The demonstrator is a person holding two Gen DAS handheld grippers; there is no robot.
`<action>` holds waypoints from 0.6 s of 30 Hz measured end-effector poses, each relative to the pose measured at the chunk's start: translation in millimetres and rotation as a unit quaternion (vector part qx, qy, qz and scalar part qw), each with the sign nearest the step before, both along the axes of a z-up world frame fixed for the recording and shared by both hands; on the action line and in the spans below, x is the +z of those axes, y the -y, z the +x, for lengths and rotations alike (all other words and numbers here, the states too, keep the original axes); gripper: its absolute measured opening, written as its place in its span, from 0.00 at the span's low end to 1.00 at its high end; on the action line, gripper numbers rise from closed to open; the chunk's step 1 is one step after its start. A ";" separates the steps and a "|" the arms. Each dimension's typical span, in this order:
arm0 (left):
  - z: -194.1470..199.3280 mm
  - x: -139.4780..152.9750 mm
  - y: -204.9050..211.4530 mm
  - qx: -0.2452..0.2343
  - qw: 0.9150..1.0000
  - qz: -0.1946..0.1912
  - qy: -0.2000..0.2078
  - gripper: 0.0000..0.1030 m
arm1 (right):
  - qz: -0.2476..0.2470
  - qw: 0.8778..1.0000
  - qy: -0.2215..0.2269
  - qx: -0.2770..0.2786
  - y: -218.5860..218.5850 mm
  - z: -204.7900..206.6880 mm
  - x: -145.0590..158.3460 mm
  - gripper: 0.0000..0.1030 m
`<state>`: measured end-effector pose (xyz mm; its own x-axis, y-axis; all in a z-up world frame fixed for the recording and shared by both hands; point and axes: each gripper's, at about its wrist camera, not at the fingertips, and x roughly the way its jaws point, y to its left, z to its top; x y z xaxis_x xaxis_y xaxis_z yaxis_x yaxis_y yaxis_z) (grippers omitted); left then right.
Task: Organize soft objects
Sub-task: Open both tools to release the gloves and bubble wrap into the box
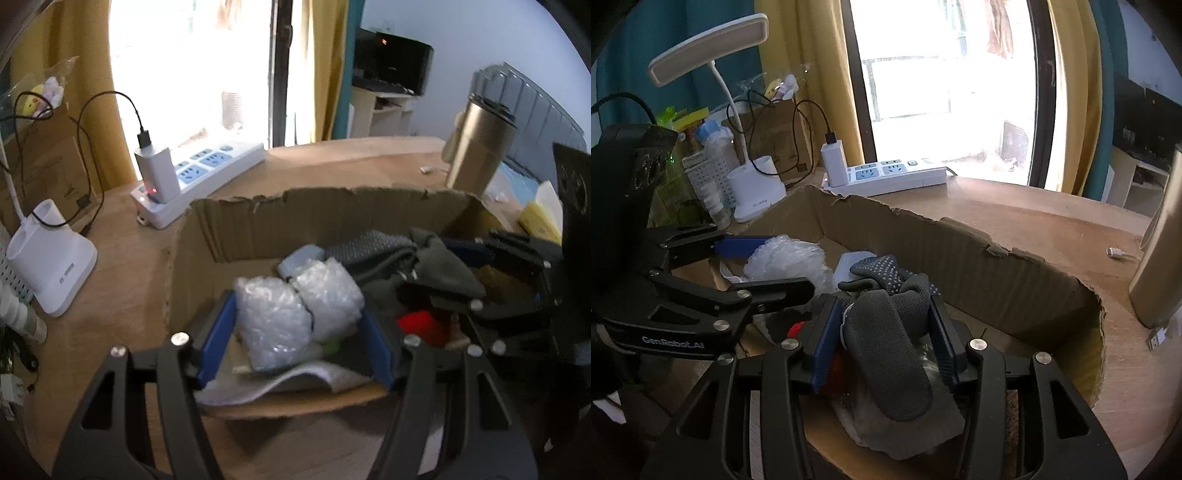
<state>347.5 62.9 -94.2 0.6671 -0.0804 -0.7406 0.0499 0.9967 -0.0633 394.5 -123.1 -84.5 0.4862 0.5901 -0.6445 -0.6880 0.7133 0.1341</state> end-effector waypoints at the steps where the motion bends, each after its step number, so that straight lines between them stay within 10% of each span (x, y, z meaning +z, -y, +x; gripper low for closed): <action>1: 0.5 0.1 0.5 0.005 1.000 -0.001 0.003 0.69 | 0.002 1.000 -0.001 -0.001 0.1 0.2 -0.1 0.49; 18: -18.4 31.4 -3.6 0.052 0.996 -0.017 0.073 0.86 | 0.023 0.999 -0.009 -0.028 17.1 -10.5 17.5 0.68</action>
<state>329.1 66.6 -62.8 0.7732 -0.0280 -0.6336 -0.0430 0.9944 -0.0965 384.0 -140.2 -67.0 0.5073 0.5920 -0.6262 -0.6445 0.7430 0.1804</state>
